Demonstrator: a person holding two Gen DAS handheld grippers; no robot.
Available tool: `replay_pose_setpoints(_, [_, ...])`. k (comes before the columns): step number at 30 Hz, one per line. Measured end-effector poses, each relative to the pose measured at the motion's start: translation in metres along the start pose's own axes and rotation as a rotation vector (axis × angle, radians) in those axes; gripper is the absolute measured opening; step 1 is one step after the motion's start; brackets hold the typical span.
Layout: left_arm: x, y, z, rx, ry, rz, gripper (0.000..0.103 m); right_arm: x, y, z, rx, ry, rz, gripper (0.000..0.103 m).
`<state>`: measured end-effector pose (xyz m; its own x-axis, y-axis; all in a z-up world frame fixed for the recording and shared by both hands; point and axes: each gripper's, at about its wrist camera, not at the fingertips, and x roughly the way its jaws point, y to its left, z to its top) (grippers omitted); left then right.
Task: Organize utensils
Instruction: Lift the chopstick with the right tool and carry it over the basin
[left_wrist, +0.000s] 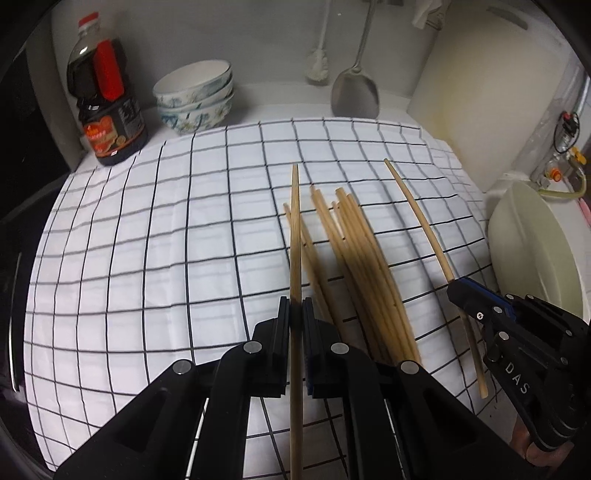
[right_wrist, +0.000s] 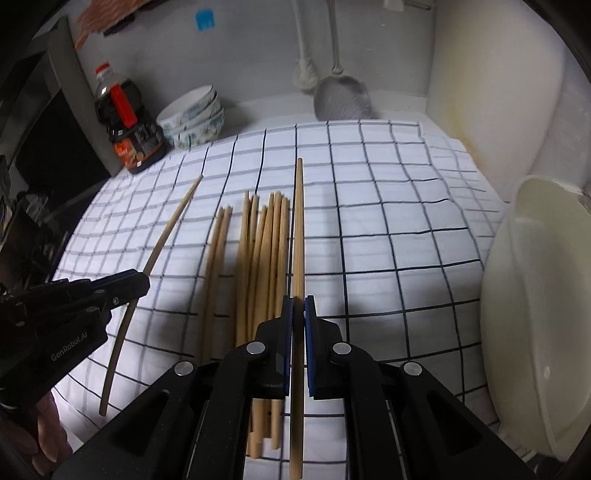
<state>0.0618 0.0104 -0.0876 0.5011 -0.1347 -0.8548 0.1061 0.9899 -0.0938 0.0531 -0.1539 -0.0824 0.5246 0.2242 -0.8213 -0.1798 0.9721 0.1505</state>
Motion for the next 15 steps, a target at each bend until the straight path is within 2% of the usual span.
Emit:
replay_pose_setpoints(8, [-0.024,-0.041,0.022,0.15,-0.052,-0.102,0.007,-0.055,-0.026,-0.002,0.138,-0.099,-0.074,0.006])
replay_pose_setpoints(15, [-0.039,-0.119,0.035,0.275,-0.08,-0.223,0.007,-0.102,-0.086,-0.018,0.255,-0.145,-0.19,0.006])
